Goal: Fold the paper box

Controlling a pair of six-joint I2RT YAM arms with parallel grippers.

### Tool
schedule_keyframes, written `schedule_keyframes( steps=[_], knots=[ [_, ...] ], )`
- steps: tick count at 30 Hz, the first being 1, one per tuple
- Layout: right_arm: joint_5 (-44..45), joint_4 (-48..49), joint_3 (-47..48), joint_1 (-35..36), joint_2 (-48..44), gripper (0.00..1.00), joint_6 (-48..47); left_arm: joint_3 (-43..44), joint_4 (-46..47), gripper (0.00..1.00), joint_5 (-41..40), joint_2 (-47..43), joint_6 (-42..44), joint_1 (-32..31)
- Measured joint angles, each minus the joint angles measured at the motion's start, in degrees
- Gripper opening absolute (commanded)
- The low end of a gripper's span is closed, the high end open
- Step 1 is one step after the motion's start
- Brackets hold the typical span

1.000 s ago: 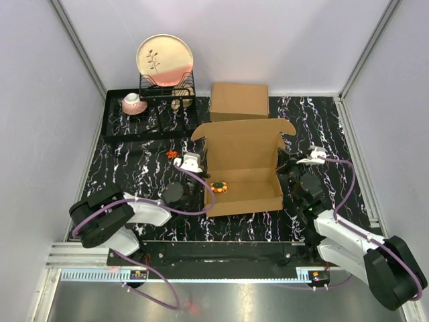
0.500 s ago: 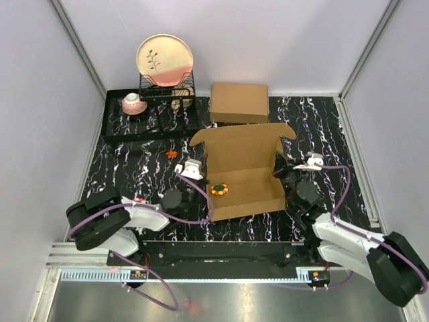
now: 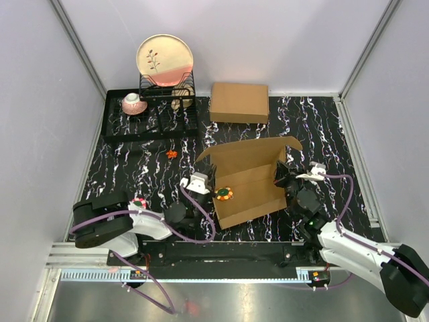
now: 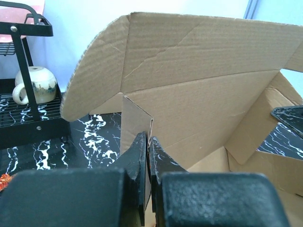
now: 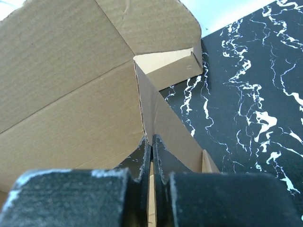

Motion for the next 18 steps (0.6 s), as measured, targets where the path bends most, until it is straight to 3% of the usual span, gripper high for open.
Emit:
schedule_keyframes(
  steps=[5,18],
  knots=[
    [1.44,-3.06,-0.15,0.57,-2.54,0.0,1.33,0.28,0.04,0.0,-2.51,-0.02,0.35,-3.26],
    [2.4,-3.72,-0.15,1.2,-2.49,0.0,2.32,4.44,-4.9,0.0,-6.14,-0.81,8.04,-3.37]
  ],
)
